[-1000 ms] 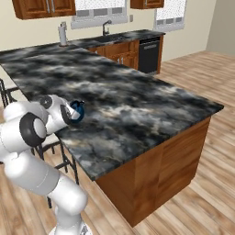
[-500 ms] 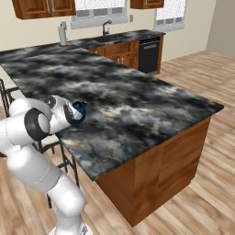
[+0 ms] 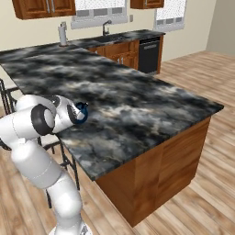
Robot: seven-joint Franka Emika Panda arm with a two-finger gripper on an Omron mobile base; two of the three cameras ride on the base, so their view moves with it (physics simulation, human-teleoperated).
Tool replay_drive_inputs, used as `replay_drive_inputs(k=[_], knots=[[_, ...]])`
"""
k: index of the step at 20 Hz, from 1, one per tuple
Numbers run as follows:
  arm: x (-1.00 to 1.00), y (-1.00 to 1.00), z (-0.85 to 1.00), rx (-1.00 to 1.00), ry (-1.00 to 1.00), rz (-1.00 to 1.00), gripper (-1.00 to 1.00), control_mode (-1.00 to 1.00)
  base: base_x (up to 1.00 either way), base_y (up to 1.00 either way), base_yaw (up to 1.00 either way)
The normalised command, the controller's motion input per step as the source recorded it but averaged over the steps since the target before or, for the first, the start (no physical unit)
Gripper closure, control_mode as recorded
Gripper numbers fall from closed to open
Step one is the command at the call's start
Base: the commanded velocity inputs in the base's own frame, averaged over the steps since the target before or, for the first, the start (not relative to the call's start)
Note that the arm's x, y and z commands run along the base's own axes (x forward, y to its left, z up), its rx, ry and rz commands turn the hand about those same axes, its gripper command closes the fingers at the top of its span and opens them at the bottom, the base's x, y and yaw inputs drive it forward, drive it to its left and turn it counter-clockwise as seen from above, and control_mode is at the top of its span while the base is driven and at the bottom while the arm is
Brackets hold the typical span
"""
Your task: The kettle is done boiling. Turn off the stove, then wait for 300 timesteps before moving the kettle to the dining table.
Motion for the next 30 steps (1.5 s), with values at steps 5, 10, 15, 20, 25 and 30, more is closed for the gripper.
replay_drive_inputs(k=[5, 10, 15, 20, 25, 30], knots=[[0.15, 0.02, -0.22, 0.0, 0.0, 0.0, 1.0, -1.0, 0.0, 0.0, 0.0], [0.14, 0.08, -0.26, 0.0, 0.0, 0.0, 1.0, -1.0, 0.0, 0.0, 0.0], [0.15, 0.09, -0.27, 0.0, 0.0, 0.0, 1.0, -1.0, 0.0, 0.0, 0.0], [0.17, 0.09, -0.3, 0.0, 0.0, 0.0, 1.0, -1.0, 0.0, 0.0, 0.0], [0.15, 0.09, -0.27, 0.0, 0.0, 0.0, -1.0, -1.0, 0.0, 0.0, 0.0], [0.04, 0.02, -0.08, 0.0, 0.0, 0.0, -1.0, -1.0, 0.0, 0.0, 0.0]])
